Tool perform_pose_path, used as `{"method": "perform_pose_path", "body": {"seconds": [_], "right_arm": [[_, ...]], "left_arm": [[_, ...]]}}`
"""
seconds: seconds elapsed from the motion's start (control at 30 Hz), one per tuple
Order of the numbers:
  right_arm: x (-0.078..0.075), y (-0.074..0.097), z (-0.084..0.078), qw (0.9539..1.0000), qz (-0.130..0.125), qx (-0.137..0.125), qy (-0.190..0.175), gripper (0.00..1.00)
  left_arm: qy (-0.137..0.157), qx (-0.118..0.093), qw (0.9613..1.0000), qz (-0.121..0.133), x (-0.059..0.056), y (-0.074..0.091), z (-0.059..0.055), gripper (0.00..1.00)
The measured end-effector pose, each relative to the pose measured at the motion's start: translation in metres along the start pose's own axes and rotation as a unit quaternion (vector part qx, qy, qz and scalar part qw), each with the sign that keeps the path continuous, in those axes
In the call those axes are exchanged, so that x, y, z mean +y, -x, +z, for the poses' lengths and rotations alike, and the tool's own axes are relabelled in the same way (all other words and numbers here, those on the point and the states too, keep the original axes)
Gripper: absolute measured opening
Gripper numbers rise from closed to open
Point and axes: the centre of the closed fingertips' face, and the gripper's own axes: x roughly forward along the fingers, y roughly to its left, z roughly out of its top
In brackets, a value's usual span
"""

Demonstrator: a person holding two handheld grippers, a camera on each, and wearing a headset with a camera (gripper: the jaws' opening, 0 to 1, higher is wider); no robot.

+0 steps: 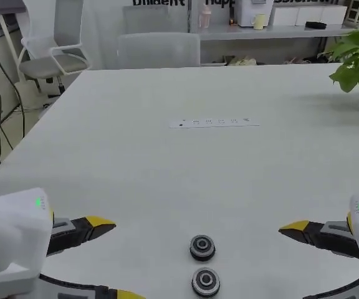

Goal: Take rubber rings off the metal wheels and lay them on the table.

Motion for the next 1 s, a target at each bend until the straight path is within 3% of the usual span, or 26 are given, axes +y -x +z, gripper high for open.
{"method": "perform_pose_path", "body": {"seconds": [0.43,1.0], "right_arm": [[-0.009,-0.002,0.005,0.9999,-0.003,-0.002,0.012,0.80],[-0.014,-0.020,0.003,0.9986,0.028,0.016,0.043,0.74]], "left_arm": [[-0.004,-0.006,0.9999,-0.011,0.002,-0.006,0.007,0.71],[-0.024,0.001,0.9993,-0.028,0.008,-0.026,0.012,0.68]]}}
